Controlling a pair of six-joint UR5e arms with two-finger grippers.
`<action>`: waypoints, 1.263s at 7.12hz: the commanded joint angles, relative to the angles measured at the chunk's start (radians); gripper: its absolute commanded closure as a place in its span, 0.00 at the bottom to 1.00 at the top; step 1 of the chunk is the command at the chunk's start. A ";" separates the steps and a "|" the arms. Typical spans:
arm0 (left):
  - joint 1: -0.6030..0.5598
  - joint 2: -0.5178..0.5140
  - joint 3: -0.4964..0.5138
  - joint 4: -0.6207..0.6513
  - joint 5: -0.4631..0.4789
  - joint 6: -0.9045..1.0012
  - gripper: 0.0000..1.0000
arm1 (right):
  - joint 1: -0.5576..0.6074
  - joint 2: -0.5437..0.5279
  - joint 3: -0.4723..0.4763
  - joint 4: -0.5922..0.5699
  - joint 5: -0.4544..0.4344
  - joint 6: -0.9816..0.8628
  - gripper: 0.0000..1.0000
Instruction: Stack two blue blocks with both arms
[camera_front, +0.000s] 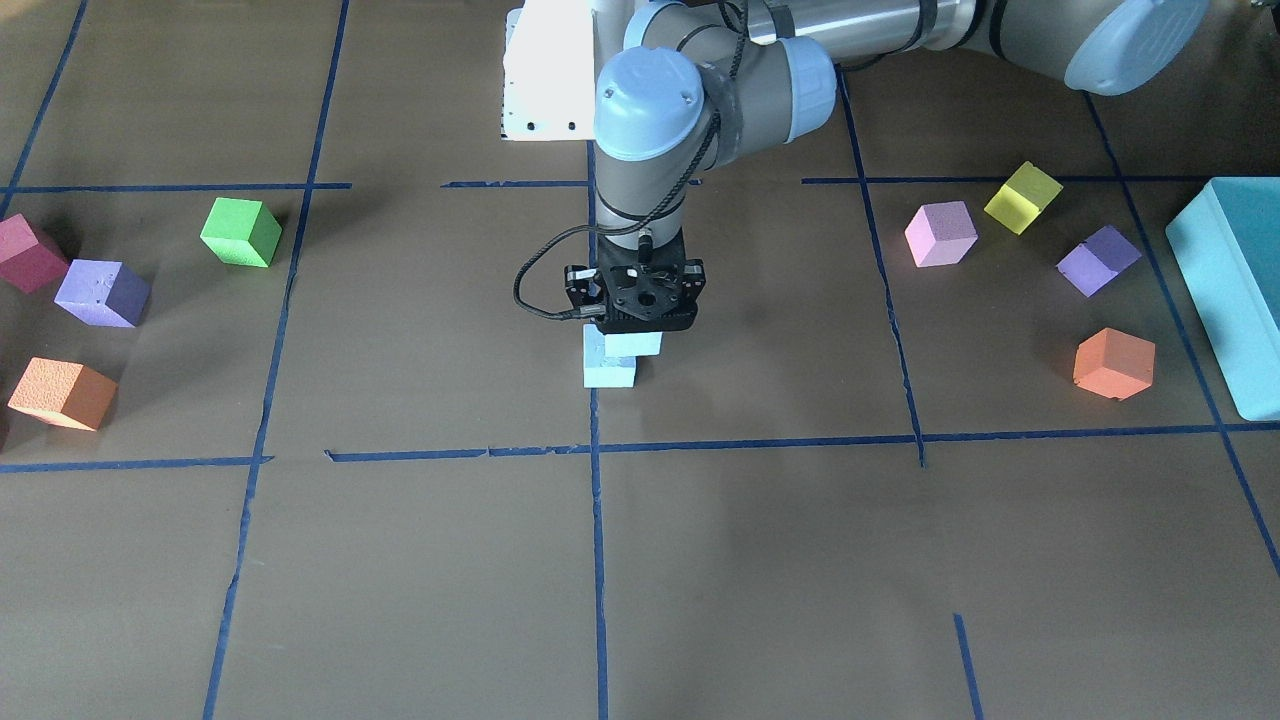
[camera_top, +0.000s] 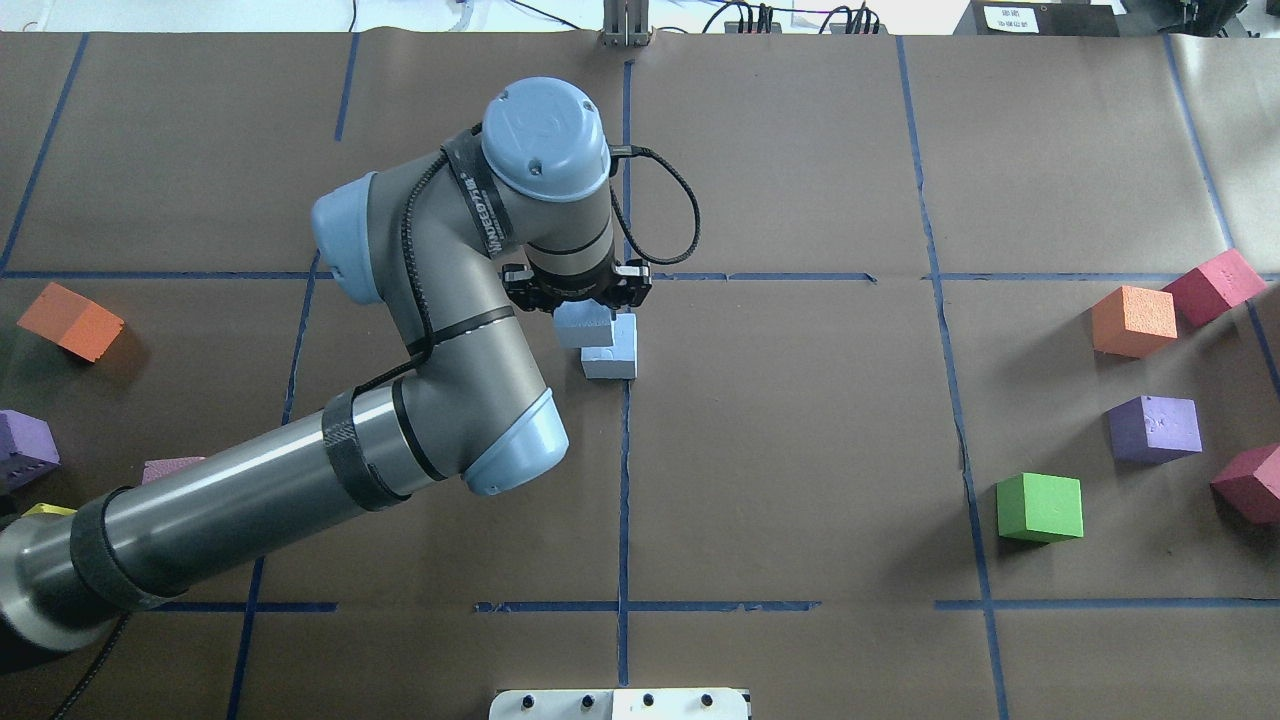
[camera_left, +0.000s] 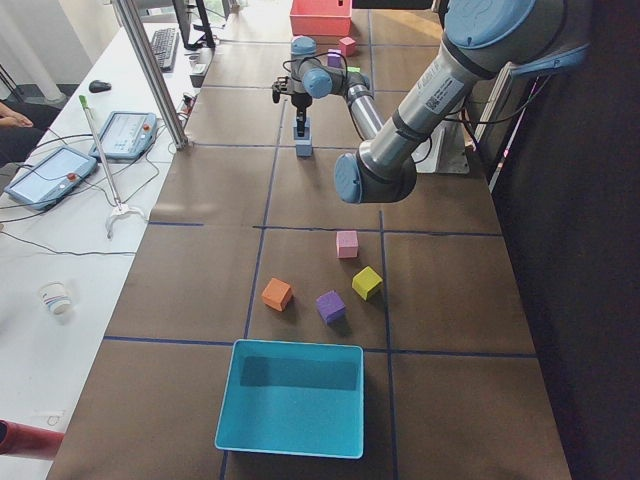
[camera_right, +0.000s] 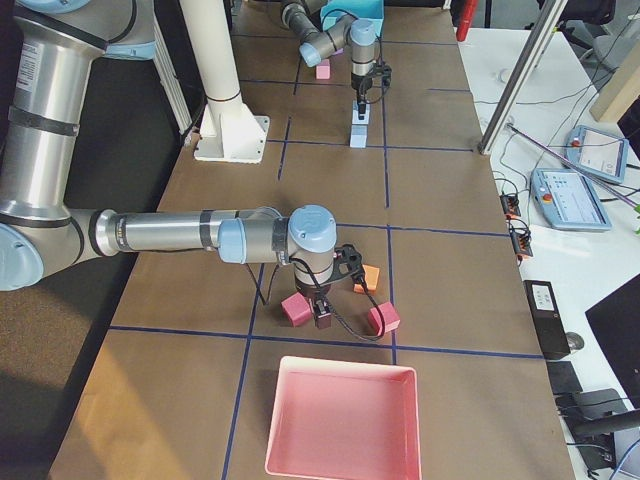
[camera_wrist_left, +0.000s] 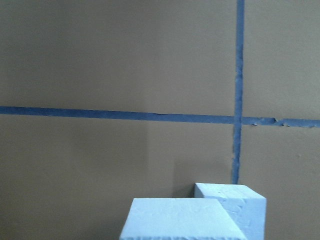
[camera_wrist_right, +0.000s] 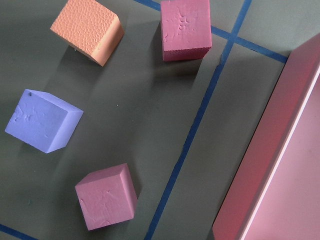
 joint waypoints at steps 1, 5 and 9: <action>0.024 -0.017 0.051 -0.048 0.030 0.003 0.66 | 0.000 0.000 -0.001 0.000 -0.001 0.000 0.00; 0.021 -0.012 0.073 -0.067 0.030 0.052 0.47 | 0.000 0.001 -0.006 0.000 0.001 0.000 0.00; -0.018 -0.015 0.055 -0.053 0.016 0.051 0.00 | 0.000 0.001 -0.006 0.000 0.001 0.000 0.00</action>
